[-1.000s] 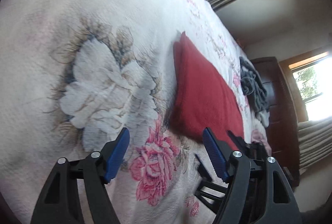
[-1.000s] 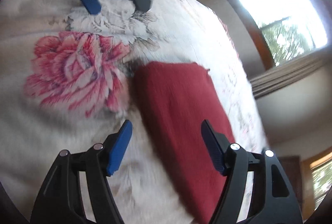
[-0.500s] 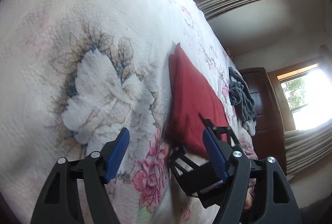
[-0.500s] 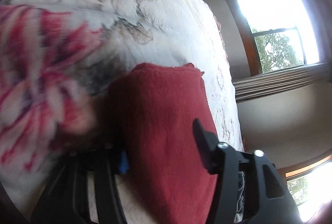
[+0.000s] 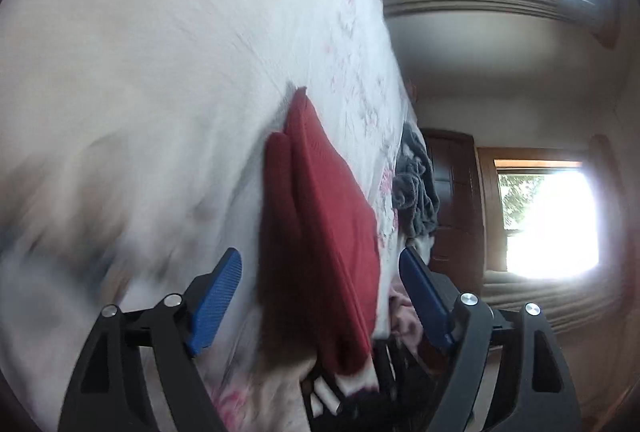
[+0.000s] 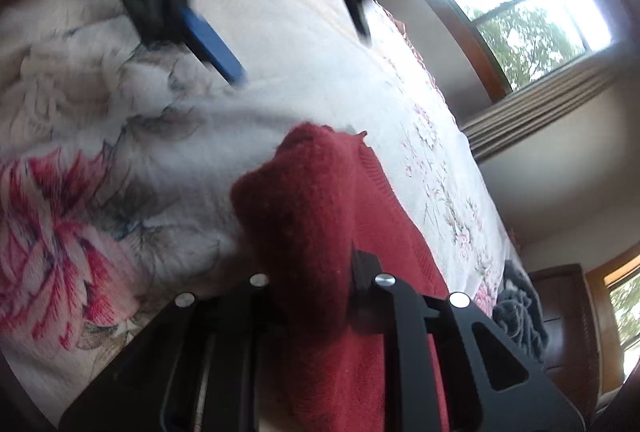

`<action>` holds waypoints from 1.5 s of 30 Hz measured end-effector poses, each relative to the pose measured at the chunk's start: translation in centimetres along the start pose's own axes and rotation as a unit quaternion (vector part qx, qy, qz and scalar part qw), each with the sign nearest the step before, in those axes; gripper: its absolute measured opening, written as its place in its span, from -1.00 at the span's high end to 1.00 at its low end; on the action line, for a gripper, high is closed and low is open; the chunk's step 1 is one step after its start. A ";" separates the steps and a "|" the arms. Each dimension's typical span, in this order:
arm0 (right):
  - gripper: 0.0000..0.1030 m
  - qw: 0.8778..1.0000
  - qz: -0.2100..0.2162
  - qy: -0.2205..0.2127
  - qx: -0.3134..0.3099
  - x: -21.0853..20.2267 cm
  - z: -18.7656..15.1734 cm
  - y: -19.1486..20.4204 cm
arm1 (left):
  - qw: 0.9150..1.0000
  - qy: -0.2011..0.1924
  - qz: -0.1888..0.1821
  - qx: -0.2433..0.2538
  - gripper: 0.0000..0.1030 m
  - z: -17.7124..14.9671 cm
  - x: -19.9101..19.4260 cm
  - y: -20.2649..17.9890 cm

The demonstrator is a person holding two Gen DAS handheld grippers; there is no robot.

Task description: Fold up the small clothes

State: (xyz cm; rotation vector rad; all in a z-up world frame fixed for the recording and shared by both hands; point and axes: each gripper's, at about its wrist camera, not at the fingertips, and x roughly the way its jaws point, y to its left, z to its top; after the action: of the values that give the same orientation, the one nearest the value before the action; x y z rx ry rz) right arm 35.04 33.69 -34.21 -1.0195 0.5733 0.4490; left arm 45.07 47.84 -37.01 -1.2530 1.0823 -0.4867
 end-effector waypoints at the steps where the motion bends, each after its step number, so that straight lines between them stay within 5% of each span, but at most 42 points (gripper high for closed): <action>1: 0.69 1.000 0.002 0.000 0.006 -0.3 0.0 -0.3 | 1.000 0.009 0.005 -0.013 -0.58 1.2 1.4 0.2; 6: 0.69 0.999 0.012 -0.002 0.032 0.1 0.2 -2.2 | 0.997 0.069 0.046 -0.004 -0.58 4.1 7.6 -0.3; 13: 0.69 0.998 0.026 -0.005 0.056 -0.2 0.1 -3.3 | 0.980 0.143 0.129 0.039 -0.54 5.8 12.7 -2.4; 17: 0.68 0.996 0.033 -0.008 0.078 -0.5 -0.2 -3.6 | 0.967 0.176 0.175 0.054 0.20 6.1 14.5 -3.0; 19: 0.68 0.996 0.037 -0.009 0.085 -0.4 -0.3 -3.8 | 0.960 0.189 0.199 0.065 0.33 6.0 15.3 -3.2; 27: 0.68 0.992 0.050 -0.010 0.113 -0.2 -0.4 -4.3 | 0.956 0.185 0.214 0.078 0.58 5.6 15.3 -4.5; 45: 0.69 0.985 0.057 -0.008 0.163 -2.5 -0.1 -7.1 | 0.948 0.177 0.241 0.110 0.67 5.4 15.0 -10.2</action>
State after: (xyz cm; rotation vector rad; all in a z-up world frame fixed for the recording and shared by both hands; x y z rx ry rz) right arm 37.33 30.14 -27.96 -0.6717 0.6689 0.4464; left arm 59.03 35.54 -33.73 -0.6791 1.5394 -0.4473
